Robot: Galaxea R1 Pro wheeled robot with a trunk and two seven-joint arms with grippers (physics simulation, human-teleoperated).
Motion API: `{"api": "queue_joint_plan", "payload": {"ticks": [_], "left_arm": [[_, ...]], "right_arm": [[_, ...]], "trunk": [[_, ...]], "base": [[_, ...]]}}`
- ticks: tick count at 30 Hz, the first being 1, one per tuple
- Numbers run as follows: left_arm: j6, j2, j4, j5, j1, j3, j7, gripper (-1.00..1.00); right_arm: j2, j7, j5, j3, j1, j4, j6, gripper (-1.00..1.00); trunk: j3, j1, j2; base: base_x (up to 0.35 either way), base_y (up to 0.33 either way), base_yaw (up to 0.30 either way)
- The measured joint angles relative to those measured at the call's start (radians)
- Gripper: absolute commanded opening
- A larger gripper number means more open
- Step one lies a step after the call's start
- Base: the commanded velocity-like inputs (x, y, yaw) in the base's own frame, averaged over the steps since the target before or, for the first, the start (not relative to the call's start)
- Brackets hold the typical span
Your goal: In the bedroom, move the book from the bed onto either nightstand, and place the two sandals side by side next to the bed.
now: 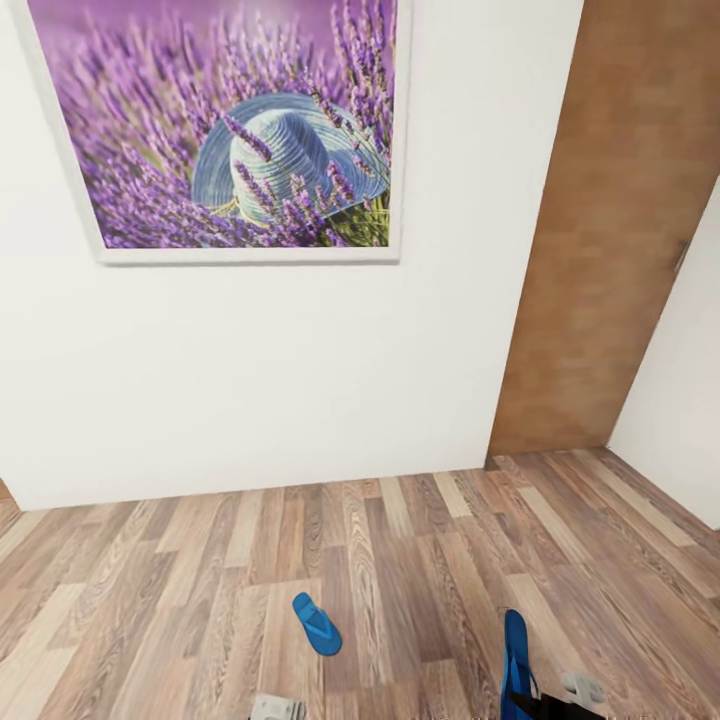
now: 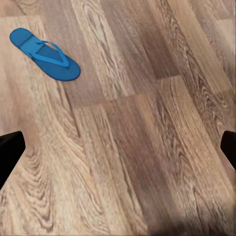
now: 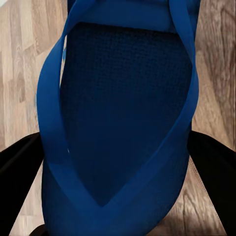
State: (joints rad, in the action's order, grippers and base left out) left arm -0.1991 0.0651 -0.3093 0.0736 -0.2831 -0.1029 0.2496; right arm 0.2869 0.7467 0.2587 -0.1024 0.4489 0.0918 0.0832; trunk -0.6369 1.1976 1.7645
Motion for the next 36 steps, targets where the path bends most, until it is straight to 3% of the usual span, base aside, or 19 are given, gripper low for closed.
{"api": "queue_joint_plan", "payload": {"ticks": [36], "left_arm": [[0.000, 0.000, 0.000, -0.001, 0.000, 0.000, 0.000, 1.00]], "right_arm": [[0.000, -0.001, 0.000, 0.000, 0.000, 0.000, 0.000, -1.00]], "trunk": [[0.000, 0.000, 0.000]], "base": [[0.000, 0.000, -0.293]]}}
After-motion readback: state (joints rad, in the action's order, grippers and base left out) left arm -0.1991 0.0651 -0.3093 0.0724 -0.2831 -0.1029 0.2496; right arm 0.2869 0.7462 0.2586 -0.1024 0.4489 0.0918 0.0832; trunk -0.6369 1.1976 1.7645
